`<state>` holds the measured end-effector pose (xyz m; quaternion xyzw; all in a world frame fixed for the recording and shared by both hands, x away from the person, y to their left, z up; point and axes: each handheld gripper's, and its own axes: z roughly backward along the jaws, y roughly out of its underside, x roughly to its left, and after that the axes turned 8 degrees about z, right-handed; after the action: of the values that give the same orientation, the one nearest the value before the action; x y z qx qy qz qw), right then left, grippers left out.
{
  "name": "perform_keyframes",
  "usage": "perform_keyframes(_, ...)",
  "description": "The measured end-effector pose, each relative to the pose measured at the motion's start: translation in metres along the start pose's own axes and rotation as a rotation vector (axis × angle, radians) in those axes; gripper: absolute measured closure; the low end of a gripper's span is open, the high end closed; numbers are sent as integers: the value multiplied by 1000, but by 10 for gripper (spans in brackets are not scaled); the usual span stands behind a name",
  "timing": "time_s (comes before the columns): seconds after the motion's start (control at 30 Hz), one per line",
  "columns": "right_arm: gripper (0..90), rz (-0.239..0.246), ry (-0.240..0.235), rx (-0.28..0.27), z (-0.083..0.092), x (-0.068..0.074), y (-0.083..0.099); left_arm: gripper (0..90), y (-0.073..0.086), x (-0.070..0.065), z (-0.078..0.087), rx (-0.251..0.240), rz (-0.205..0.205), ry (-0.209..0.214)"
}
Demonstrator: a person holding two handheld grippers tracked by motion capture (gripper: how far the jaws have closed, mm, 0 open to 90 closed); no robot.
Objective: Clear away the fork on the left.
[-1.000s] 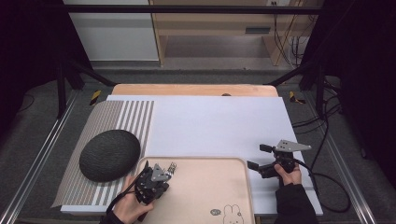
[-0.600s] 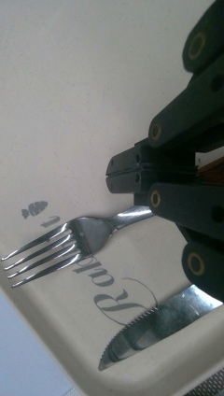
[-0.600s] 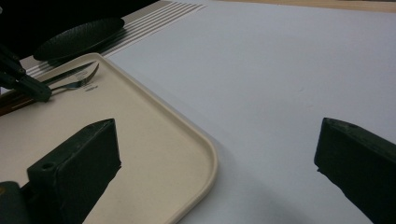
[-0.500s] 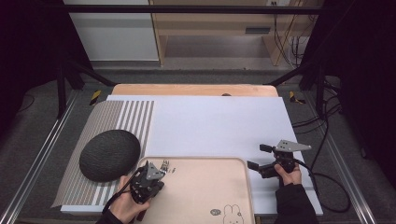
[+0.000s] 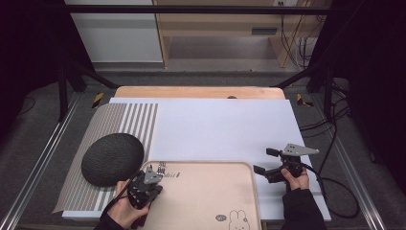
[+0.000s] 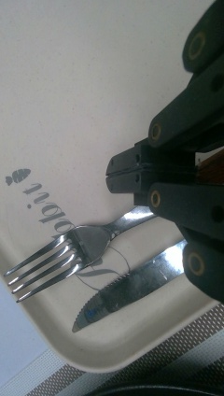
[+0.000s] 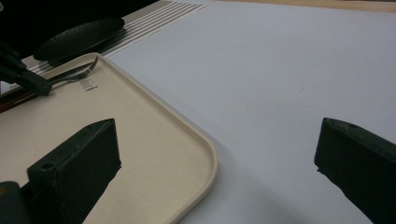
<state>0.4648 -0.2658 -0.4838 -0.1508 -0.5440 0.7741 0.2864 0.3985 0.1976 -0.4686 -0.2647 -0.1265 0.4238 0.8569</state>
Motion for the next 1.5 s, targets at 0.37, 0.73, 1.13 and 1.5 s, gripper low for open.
perform_keyframes(0.37, 4, -2, 0, -2, 0, 0, 0, 900, 2, 4, 0, 0, 1, -7)
perform_keyframes(0.73, 4, -1, -1, -4, 0, 0, 0, 896, 3, 6, 2, -38, -14, 14)
perform_keyframes(1.13, 4, 0, -2, -1, 0, 0, 0, 577, 0, 14, 18, -146, -73, 93)
perform_keyframes(1.5, 4, -1, -2, 0, 0, 0, 0, 246, -5, 20, 28, -169, -109, 84)
